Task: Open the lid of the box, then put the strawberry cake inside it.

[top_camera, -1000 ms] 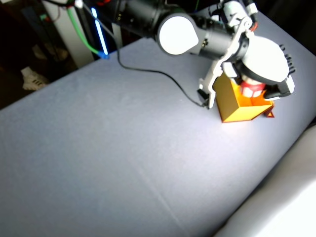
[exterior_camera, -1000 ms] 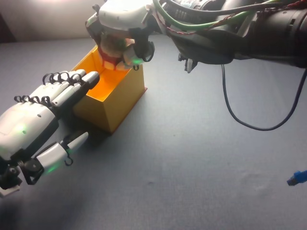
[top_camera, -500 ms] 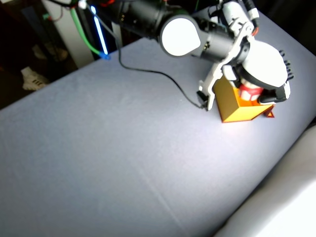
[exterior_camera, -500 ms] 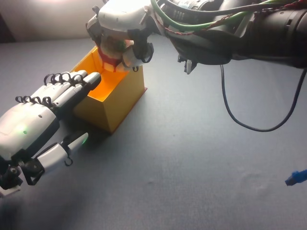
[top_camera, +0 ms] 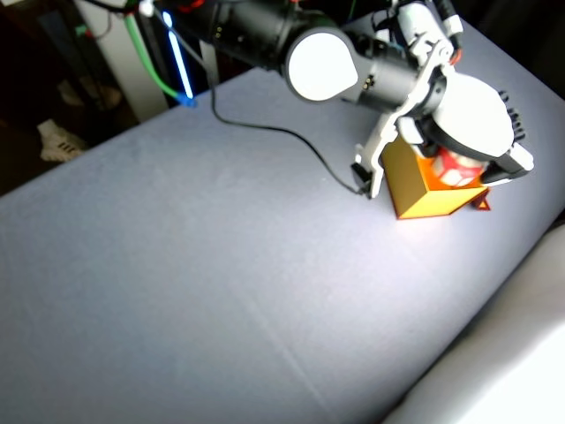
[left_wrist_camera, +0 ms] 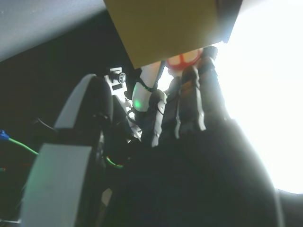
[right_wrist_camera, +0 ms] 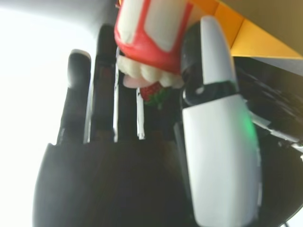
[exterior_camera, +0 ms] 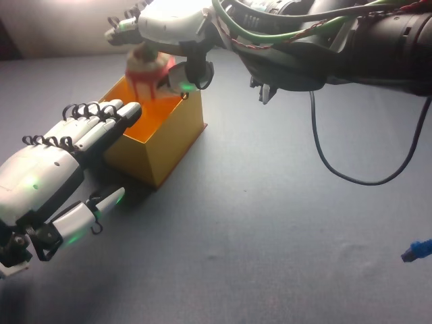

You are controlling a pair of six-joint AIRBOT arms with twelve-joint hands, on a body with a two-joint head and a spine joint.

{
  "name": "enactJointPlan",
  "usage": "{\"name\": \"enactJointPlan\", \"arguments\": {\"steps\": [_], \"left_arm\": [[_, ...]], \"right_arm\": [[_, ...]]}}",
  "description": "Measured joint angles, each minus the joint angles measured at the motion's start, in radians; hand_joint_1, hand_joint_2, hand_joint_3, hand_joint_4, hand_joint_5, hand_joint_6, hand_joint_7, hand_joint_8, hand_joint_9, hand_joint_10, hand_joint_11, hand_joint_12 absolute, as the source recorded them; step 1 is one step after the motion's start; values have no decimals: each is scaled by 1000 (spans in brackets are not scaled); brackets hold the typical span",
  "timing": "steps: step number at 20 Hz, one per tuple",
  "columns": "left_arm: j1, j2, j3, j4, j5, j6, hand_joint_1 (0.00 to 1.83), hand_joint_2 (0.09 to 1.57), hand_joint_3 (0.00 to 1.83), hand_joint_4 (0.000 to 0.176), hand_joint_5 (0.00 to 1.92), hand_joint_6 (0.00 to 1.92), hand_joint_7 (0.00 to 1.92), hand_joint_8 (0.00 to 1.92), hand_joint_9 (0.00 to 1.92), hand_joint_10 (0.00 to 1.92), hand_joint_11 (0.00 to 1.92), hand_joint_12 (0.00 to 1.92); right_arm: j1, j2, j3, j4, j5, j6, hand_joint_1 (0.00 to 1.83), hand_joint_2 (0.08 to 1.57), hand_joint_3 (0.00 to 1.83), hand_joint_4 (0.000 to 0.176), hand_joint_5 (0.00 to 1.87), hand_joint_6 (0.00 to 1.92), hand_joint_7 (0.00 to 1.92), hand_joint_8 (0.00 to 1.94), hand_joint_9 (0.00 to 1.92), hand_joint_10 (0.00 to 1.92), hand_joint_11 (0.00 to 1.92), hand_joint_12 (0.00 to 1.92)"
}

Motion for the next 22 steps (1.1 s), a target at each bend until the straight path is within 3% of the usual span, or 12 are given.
{"name": "enactJointPlan", "arguments": {"steps": [4, 7, 9, 12, 13, 16, 17, 18, 19, 20, 21, 22], "left_arm": [[0, 0, 0, 0, 0, 0, 848, 1425, 2, 87, 0, 0, 0, 0, 0, 0, 0, 0], [0, 0, 0, 0, 0, 0, 825, 1421, 0, 101, 0, 0, 0, 0, 0, 0, 0, 0], [0, 0, 0, -1, 0, 0, 850, 1422, 0, 124, 0, 0, 0, 0, 0, 0, 0, 0], [2, 0, -3, -13, -4, 0, 863, 1416, 0, 117, 0, 0, 0, 0, 0, 0, 0, 0], [7, 0, -8, -25, -13, 0, 848, 1413, 0, 121, 0, 0, 0, 0, 0, 0, 0, 0], [20, 2, -18, -40, -24, 2, 857, 1412, 0, 126, 0, 0, 0, 0, 0, 0, 0, 0], [20, 3, -21, -42, -25, 4, 862, 1417, 0, 127, 0, 0, 0, 0, 0, 0, 0, 0], [20, 5, -26, -49, -29, 5, 883, 1420, 1, 132, 0, 0, 0, 0, 0, 0, 0, 0], [23, 8, -29, -49, -32, 7, 887, 1421, 1, 145, 0, 0, 0, 0, 0, 0, 0, 0], [27, 13, -35, -53, -42, 8, 914, 1419, 0, 148, 0, 0, 0, 0, 0, 0, 0, 0], [32, 19, -41, -57, -47, 9, 816, 1422, 2, 118, 0, 0, 0, 0, 0, 0, 0, 0], [32, 21, -43, -64, -45, 18, 816, 1422, 2, 118, 0, 0, 0, 0, 0, 0, 0, 0]], "right_arm": [[0, 0, 0, 0, 0, 0, 993, 1162, 0, 0, 153, 1, 166, 2, 159, 25, 0, 1272], [0, 0, 0, -5, 0, 0, 981, 1182, 1, 0, 119, 0, 105, 1, 49, 9, 0, 830], [0, 5, -8, -5, 0, 0, 1001, 1174, 1, 0, 129, 0, 117, 0, 42, 5, 0, 510], [0, 37, -43, -14, 11, 0, 1049, 1175, 0, 0, 94, 0, 82, 0, 49, 7, 0, 425], [0, 57, -62, -15, 23, 0, 1029, 1195, 0, 0, 86, 3, 54, 0, 37, 5, 0, 554], [-1, 125, -132, -30, 73, 0, 829, 1272, 4, 0, 21, 0, 1, 0, 2, 1, 0, 51], [-5, 154, -161, -35, 101, 0, 818, 1285, 6, 0, 23, 5, 0, 0, 0, 0, 22, 21], [-10, 183, -187, -38, 135, 0, 761, 1317, 5, 20, 4, 0, 0, 0, 0, 0, 4, 283], [-19, 213, -211, -39, 163, 6, 721, 1326, 0, 15, 0, 0, 0, 0, 0, 0, 0, 56], [-31, 245, -239, -41, 186, 11, 680, 1300, 0, 0, 0, 0, 0, 0, 0, 0, 0, 10], [-45, 290, -275, -48, 216, 12, 564, 1289, 0, 0, 34, 13, 14, 5, 9, 4, 22, 12], [-56, 317, -296, -49, 230, 16, 564, 1289, 0, 0, 34, 13, 14, 5, 9, 4, 22, 12]]}}
